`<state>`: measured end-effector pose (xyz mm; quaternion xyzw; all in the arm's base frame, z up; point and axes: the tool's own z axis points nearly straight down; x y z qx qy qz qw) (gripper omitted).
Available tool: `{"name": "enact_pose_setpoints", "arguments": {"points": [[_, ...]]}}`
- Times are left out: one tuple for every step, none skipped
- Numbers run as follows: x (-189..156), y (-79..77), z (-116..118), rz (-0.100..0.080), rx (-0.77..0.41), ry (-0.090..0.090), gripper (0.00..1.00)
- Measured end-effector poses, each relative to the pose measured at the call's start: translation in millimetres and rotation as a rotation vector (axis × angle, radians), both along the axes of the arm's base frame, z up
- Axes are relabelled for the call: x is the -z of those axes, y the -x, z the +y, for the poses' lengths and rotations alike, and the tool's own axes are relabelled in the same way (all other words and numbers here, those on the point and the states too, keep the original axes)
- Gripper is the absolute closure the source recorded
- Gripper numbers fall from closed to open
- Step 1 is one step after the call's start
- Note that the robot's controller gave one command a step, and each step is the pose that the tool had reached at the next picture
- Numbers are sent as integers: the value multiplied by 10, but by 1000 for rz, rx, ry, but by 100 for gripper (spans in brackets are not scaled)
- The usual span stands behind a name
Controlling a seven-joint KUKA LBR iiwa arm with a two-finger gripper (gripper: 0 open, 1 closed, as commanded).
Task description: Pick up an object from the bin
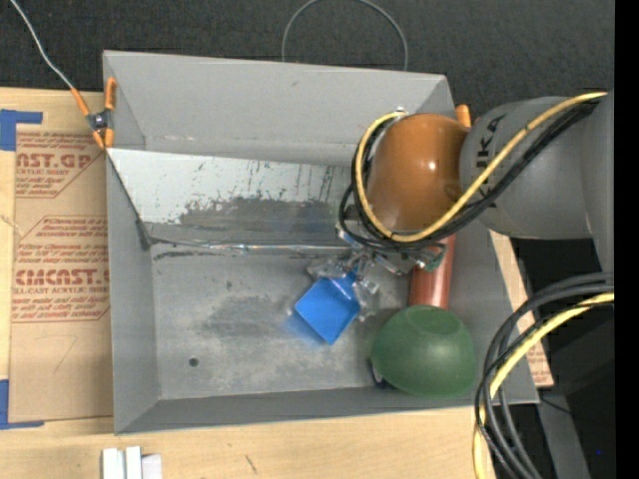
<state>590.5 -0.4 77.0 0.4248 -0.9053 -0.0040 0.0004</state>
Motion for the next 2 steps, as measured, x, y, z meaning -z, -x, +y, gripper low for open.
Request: {"name": "enact_pose_setpoints", "arguments": {"points": [[-156,-6,0,-2,0,1,100],[-306,9,4,4,0,0,100]]}}
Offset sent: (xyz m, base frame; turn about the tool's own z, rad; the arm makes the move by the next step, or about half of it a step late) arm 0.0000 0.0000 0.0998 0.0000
